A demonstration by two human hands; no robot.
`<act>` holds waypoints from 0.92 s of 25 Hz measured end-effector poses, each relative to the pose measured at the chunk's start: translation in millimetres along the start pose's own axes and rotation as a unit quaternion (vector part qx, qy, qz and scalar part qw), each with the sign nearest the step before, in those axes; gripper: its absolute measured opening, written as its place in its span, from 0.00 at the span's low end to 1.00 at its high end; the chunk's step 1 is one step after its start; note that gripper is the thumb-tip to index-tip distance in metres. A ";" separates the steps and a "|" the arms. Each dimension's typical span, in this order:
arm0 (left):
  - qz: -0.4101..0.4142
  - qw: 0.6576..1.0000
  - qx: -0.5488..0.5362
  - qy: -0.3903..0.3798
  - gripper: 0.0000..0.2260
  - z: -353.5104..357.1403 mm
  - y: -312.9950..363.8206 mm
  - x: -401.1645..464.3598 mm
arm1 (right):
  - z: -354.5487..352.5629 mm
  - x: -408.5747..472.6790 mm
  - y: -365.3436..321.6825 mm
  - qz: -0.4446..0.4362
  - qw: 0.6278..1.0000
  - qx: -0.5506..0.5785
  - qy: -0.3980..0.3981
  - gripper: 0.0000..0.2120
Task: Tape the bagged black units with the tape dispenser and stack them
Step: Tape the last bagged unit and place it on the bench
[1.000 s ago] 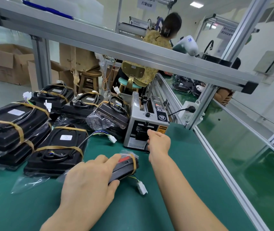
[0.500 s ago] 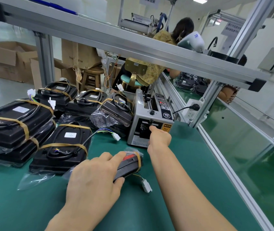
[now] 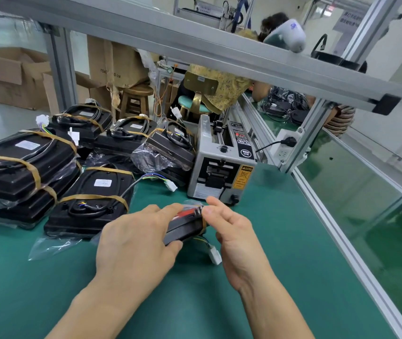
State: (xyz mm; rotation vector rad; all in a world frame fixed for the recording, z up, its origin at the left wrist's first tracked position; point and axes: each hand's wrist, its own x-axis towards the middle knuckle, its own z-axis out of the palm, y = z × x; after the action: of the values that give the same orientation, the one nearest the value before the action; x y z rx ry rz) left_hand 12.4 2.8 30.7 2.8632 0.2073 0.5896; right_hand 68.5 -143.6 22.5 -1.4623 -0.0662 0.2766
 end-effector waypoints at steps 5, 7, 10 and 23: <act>-0.015 1.000 -0.011 -0.017 0.26 -2.2 1.9 1.3 | 5.7 -5.3 0.0 -0.015 1.000 0.002 0.018 0.10; -0.021 1.000 -0.003 -0.021 0.26 -1.7 1.9 1.9 | 8.2 -6.8 -0.1 -0.015 1.000 0.004 0.021 0.11; -0.024 0.999 0.006 -0.028 0.26 -0.4 2.0 2.5 | 10.0 -8.2 0.0 -0.020 1.000 0.005 0.021 0.11; -0.018 1.000 -0.025 0.000 0.23 -0.3 3.9 2.7 | 2.1 -4.5 -6.6 -0.003 1.000 0.008 0.021 0.10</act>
State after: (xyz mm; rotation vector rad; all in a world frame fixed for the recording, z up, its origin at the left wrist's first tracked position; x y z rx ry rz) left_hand 15.1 -0.4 32.9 2.8065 0.2395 0.5792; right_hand 64.6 -143.1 29.8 -1.4512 -0.0335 0.2403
